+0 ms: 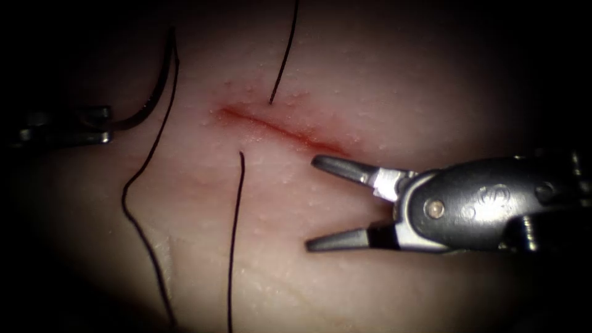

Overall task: Wound Closure
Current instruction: Right hand pulls suture through skin until only a short tail remains

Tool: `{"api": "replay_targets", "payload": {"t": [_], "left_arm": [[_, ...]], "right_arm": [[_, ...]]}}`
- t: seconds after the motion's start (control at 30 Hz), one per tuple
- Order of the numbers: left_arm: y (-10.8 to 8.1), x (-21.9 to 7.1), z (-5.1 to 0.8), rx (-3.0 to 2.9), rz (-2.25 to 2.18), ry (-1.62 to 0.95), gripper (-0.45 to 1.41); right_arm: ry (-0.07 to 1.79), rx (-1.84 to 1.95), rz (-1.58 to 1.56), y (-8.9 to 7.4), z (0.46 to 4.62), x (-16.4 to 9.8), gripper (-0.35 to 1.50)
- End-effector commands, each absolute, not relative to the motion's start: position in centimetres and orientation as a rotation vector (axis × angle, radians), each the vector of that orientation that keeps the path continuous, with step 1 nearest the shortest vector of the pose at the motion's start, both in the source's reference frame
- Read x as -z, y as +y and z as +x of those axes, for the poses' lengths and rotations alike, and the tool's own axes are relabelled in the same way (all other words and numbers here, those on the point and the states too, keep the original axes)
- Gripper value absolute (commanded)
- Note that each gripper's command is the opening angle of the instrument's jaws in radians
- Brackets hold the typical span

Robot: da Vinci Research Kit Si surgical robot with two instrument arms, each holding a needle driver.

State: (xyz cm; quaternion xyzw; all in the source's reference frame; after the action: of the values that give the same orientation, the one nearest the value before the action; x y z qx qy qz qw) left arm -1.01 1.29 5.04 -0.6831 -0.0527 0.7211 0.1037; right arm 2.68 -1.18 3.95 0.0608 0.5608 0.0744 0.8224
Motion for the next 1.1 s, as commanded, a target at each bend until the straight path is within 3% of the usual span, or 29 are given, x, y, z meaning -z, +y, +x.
{"api": "replay_targets", "payload": {"t": [0.03,0.5,0.6,0.63,0.67,0.7,0.73,1.1], "left_arm": [[1.20,-5.08,-1.06,-2.126,-2.016,-0.162,-0.45],[1.17,-5.07,-1.01,-2.126,-2.020,-0.167,-0.45],[1.16,-5.06,-1.00,-2.126,-2.022,-0.168,-0.45],[1.16,-5.06,-0.99,-2.126,-2.022,-0.168,-0.45],[1.16,-5.06,-0.99,-2.126,-2.023,-0.169,-0.45],[1.15,-5.06,-0.98,-2.127,-2.023,-0.170,-0.45],[1.15,-5.06,-0.98,-2.127,-2.024,-0.170,-0.45],[1.15,-5.06,-1.02,-2.127,-2.020,-0.165,-0.45]], "right_arm": [[1.202,-0.147,0.127,-1.25,2.83,-4.11,1.26],[1.201,-0.112,0.113,-1.19,3.38,-4.55,1.08],[1.209,-0.095,0.118,-1.22,3.39,-4.58,0.74],[1.210,-0.092,0.118,-1.23,3.38,-4.59,0.54],[1.208,-0.089,0.120,-1.24,3.36,-4.60,0.21],[1.207,-0.085,0.122,-1.25,3.34,-4.60,-0.30],[1.208,-0.083,0.124,-1.26,3.29,-4.60,-0.35],[1.223,-0.083,0.122,-1.48,3.08,-4.29,-0.35]]}}
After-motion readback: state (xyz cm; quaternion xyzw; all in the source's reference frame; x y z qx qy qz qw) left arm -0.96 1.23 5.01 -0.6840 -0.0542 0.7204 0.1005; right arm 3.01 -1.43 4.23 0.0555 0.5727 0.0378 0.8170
